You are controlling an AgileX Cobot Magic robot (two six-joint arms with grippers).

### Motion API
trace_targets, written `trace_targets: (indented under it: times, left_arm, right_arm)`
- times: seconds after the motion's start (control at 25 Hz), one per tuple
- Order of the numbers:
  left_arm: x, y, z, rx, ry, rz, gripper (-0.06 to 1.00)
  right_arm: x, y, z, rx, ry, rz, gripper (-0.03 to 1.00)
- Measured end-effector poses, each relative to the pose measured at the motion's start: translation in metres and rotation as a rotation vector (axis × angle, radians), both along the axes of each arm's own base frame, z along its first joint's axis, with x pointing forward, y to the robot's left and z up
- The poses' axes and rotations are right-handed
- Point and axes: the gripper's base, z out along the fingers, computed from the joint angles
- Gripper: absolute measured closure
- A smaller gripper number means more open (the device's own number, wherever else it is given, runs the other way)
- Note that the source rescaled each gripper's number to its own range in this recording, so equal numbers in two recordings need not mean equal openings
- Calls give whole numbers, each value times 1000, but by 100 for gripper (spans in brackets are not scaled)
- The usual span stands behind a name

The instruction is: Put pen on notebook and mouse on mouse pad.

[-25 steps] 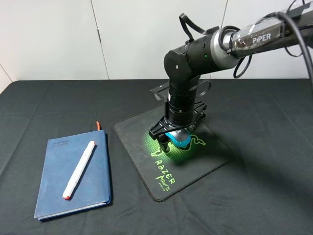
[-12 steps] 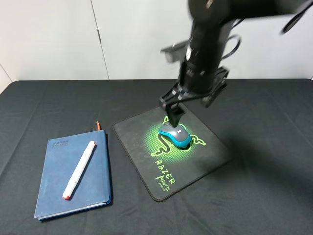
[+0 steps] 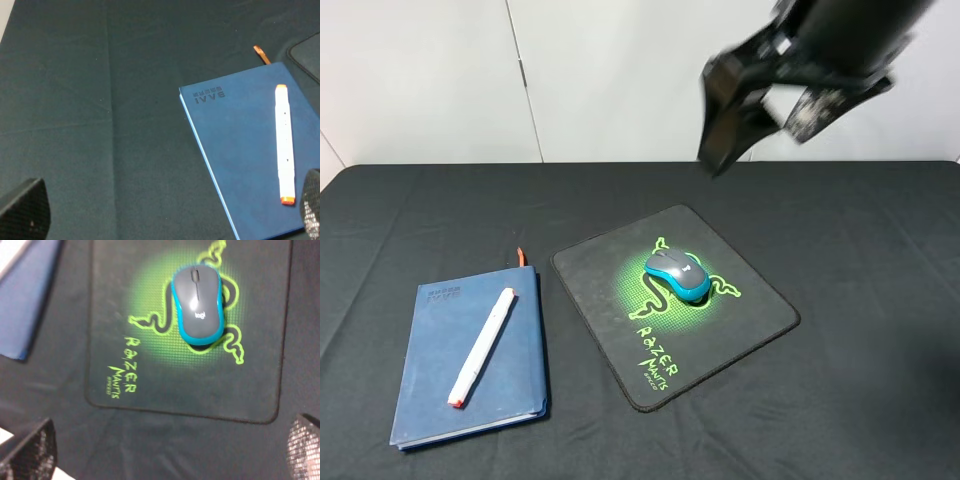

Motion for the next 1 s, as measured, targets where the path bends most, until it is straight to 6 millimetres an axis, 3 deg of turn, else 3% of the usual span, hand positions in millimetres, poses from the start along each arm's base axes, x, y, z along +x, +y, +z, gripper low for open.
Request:
trace_targets:
  times: [0.16,0.32,0.72,1.0]
  left_arm:
    - [0,0,0,0,0,0,-6]
    - [0,0,0,0,0,0,-6]
    - [0,0,0,0,0,0,-6]
    - [0,0,0,0,0,0,-6]
  right_arm:
    - [-34,-26,11,37,-41,1,-3]
    - [-71,-56,1,42,-46,1,-3]
    - [-148,-123,-45,54,-129,-6,-3]
    - [-171,-145,-90,85,-229,-16,-3]
